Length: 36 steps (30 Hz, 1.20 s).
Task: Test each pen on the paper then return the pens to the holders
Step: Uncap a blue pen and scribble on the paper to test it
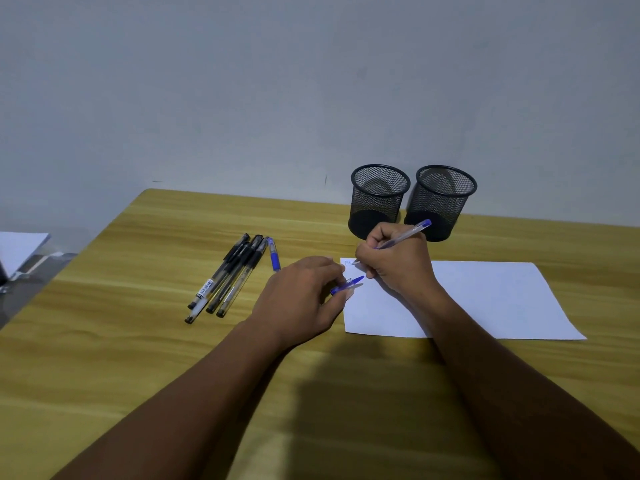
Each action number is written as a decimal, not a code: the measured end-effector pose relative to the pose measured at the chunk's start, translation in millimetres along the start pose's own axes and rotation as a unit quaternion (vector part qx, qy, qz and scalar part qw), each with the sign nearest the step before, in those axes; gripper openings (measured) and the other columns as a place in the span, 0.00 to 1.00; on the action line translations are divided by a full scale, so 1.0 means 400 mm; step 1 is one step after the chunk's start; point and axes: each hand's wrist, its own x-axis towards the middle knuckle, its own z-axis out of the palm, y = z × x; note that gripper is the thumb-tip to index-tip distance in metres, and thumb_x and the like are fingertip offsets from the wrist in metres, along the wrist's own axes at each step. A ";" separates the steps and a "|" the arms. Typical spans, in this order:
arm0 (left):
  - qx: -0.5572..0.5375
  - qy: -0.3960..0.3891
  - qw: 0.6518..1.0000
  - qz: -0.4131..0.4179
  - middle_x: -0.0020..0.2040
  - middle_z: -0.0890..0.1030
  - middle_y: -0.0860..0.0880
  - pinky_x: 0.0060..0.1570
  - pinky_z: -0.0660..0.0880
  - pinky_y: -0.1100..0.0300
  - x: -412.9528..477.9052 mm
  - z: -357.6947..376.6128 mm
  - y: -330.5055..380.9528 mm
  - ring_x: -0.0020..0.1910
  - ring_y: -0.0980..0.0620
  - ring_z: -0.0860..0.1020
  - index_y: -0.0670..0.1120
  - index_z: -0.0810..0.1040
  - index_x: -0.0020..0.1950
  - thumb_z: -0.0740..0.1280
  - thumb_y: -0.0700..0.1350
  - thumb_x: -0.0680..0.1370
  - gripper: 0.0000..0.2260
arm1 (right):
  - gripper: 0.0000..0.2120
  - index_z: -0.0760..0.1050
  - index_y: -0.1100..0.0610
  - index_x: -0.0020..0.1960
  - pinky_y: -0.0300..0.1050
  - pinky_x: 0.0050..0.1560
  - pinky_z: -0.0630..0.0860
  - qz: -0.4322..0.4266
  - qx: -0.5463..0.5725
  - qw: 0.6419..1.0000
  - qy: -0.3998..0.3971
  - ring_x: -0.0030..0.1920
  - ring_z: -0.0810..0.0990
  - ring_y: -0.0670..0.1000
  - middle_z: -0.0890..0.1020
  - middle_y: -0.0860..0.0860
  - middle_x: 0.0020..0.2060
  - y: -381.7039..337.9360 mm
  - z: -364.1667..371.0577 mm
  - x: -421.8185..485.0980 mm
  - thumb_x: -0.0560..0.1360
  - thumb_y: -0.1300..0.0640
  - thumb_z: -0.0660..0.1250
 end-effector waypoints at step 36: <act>0.020 0.018 0.998 0.062 0.41 0.87 0.46 0.39 0.76 0.50 0.147 -0.095 0.164 0.38 0.44 0.81 0.47 0.87 0.50 0.69 0.50 0.79 0.09 | 0.06 0.79 0.62 0.43 0.37 0.24 0.67 0.096 0.174 0.978 -0.064 0.25 0.73 0.48 0.81 0.57 0.30 -0.189 -0.223 -0.098 0.76 0.62 0.75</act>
